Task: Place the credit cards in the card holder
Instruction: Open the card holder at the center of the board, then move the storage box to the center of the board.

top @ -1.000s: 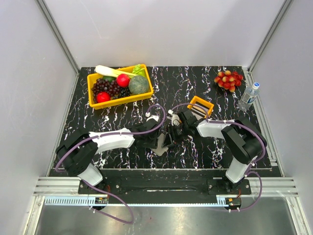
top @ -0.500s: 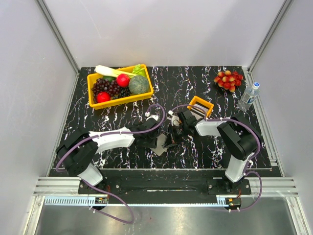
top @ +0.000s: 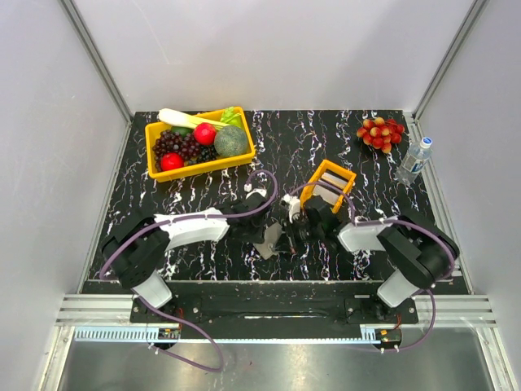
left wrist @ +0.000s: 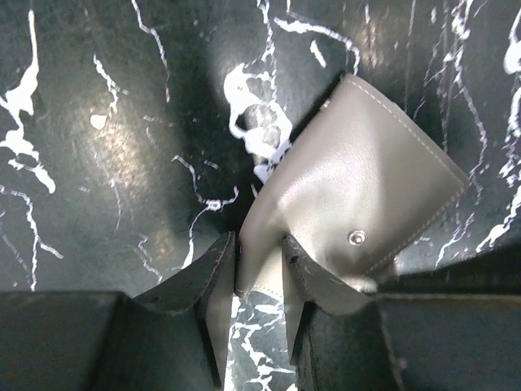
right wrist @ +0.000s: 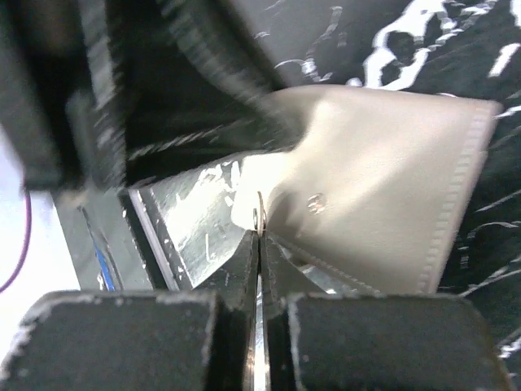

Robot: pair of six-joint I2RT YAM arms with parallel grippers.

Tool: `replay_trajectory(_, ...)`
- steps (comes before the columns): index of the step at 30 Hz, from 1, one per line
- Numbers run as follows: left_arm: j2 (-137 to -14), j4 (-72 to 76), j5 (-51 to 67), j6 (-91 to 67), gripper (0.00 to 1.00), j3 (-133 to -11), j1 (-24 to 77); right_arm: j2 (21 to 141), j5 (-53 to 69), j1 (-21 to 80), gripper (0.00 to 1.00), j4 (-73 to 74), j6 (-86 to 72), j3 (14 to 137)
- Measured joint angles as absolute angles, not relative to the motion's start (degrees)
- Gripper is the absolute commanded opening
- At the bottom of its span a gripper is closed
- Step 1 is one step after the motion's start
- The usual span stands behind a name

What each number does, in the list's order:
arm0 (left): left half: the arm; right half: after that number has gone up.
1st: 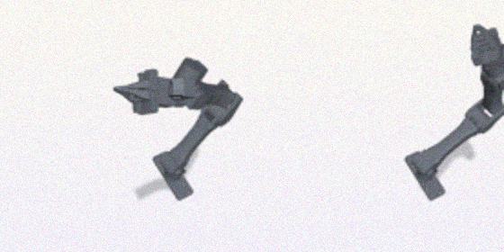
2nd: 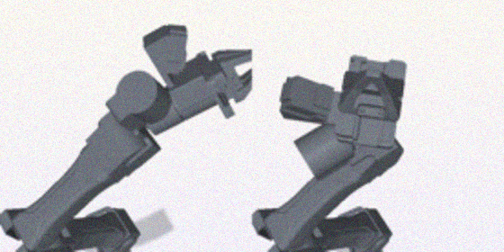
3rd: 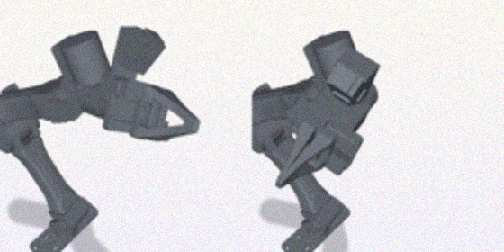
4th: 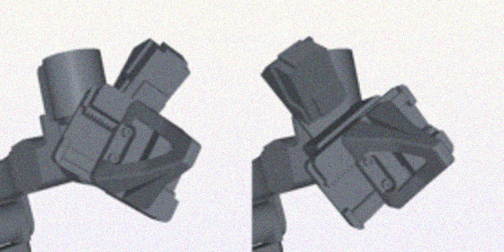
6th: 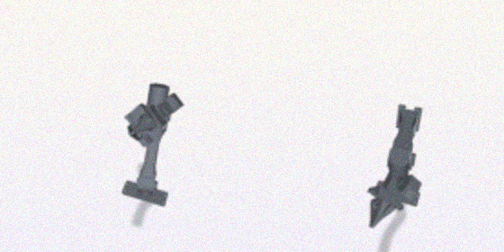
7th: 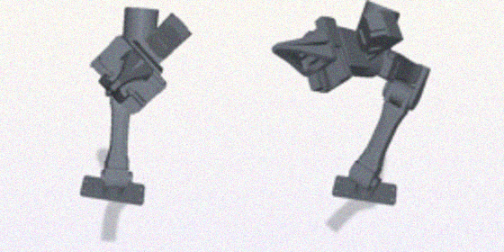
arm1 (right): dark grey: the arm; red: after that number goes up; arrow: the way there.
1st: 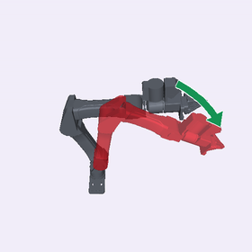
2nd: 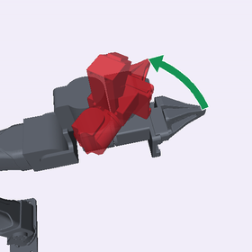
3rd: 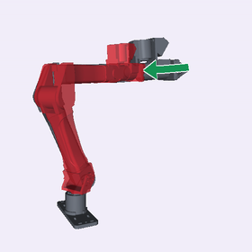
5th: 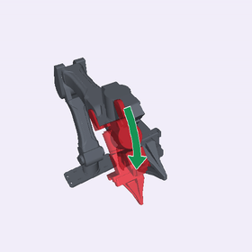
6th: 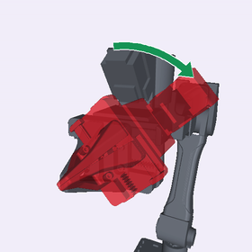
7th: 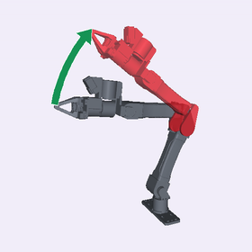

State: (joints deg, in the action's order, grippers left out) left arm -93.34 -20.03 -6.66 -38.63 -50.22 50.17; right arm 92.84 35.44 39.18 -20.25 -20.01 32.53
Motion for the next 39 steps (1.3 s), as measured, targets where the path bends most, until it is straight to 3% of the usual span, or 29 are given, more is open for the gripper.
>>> replay_trajectory(3,-93.9,-18.7,-6.2,-39.5,0.0,-50.5,49.8,89.4,34.9,41.1,0.02,-28.4,-17.9,26.2)
replay_trajectory(6,-94.0,-17.6,-5.5,-40.1,0.0,-50.5,49.6,87.5,33.9,41.3,0.08,-32.3,-16.0,23.2)
replay_trajectory(11,-93.8,-17.1,-5.5,-40.6,0.03,-50.3,49.4,85.2,31.7,41.6,0.36,-32.8,-14.9,22.8)
replay_trajectory(13,-93.3,-16.4,-5.7,-41.3,0.12,-49.7,49.1,82.1,30.1,41.8,0.43,-31.9,-15.0,22.7)
replay_trajectory(15,-92.2,-15.3,-6.0,-42.3,0.12,-48.3,48.6,77.6,26.8,42.1,0.52,-31.4,-15.6,22.3)
replay_trajectory(17,-90.6,-14.9,-6.9,-42.9,0.18,-46.6,47.4,73.3,23.0,42.2,0.55,-30.3,-16.3,22.1)
replay_trajectory(18,-89.6,-15.1,-7.7,-43.2,0.2,-45.7,46.5,71.6,21.4,42.2,0.66,-29.8,-16.3,22.0)
replay_trajectory(19,-88.8,-15.6,-8.6,-43.4,0.21,-45.1,45.6,69.3,19.0,42.3,0.7,-28.6,-16.8,22.1)
replay_trajectory(20,-88.0,-16.3,-9.8,-43.5,0.28,-44.6,44.9,67.2,16.8,42.3,0.73,-27.1,-17.4,22.1)
replay_trajectory(21,-87.3,-17.0,-10.8,-43.6,0.43,-44.2,44.4,65.6,14.8,42.3,0.76,-25.7,-18.2,22.3)
replay_trajectory(22,-86.5,-17.6,-11.7,-43.6,0.48,-43.9,44.0,63.8,11.7,42.3,0.8,-22.8,-18.7,23.1)
replay_trajectory(26,-83.0,-21.7,-14.8,-43.4,0.86,-41.8,43.4,61.8,-0.8,41.9,0.81,-7.7,-19.4,32.2)
replay_trajectory(29,-78.8,-24.4,-15.5,-43.4,0.99,-40.2,43.4,63.1,-7.9,39.5,0.8,2.6,-19.3,41.4)
replay_trajectory(35,-68.3,-26.2,-15.6,-42.1,0.99,-40.1,43.4,67.9,-11.0,27.0,0.78,14.8,-15.9,53.7)
replay_trajectory(39,-68.1,-26.3,-14.3,-40.2,0.99,-42.7,43.4,74.7,-11.1,21.2,0.82,20.7,-13.8,60.6)
